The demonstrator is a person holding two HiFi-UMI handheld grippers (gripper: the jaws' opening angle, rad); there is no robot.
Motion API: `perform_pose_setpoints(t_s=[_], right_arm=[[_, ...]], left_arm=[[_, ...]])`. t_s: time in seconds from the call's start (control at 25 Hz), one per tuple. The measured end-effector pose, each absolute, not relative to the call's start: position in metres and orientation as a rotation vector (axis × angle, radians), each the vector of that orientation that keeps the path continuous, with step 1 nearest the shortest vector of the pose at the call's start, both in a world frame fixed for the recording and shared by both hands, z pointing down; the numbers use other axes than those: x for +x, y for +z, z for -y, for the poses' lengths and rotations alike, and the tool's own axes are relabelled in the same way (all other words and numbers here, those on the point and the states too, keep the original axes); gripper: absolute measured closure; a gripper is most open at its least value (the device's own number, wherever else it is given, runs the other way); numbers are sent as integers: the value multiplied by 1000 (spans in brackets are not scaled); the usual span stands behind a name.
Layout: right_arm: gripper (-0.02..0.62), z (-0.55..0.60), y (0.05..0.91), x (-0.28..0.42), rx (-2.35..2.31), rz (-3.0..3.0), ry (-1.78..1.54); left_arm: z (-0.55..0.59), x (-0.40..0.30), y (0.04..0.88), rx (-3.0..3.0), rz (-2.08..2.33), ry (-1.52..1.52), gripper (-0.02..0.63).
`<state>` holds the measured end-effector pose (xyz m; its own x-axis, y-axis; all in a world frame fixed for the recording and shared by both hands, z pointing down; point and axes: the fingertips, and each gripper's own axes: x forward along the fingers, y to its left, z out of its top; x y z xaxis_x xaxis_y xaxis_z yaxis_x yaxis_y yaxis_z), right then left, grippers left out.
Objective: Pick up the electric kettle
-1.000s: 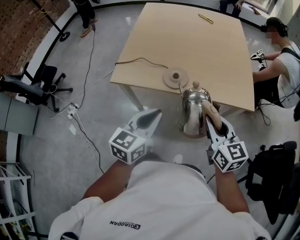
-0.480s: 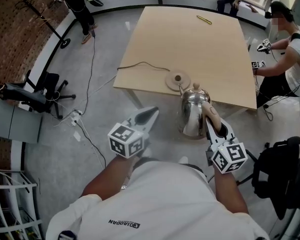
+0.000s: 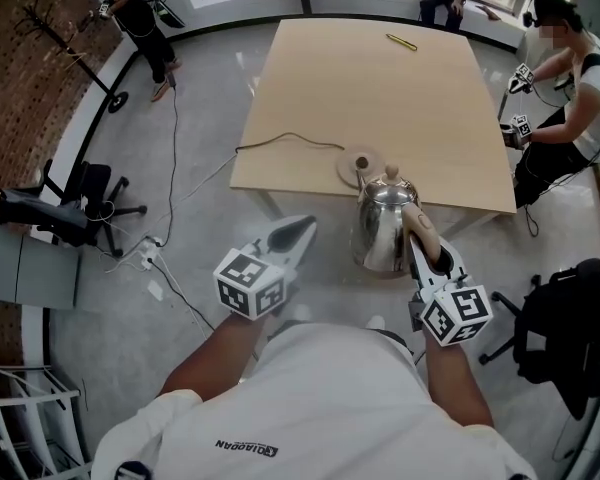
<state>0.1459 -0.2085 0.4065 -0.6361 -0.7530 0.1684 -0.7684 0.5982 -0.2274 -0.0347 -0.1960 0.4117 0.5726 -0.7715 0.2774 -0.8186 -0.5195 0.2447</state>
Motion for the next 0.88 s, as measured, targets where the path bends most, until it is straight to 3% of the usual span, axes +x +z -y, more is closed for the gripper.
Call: perform_pose_setpoints(t_s=[0.64,0.88], right_arm=[[512,212,411,144,1340,2739,409],[512,210,404,108,1331,2723,402]], left_arm=[[200,-36,420,2482,1270,199,611],[198,-71,412,2484,1263,177,611]])
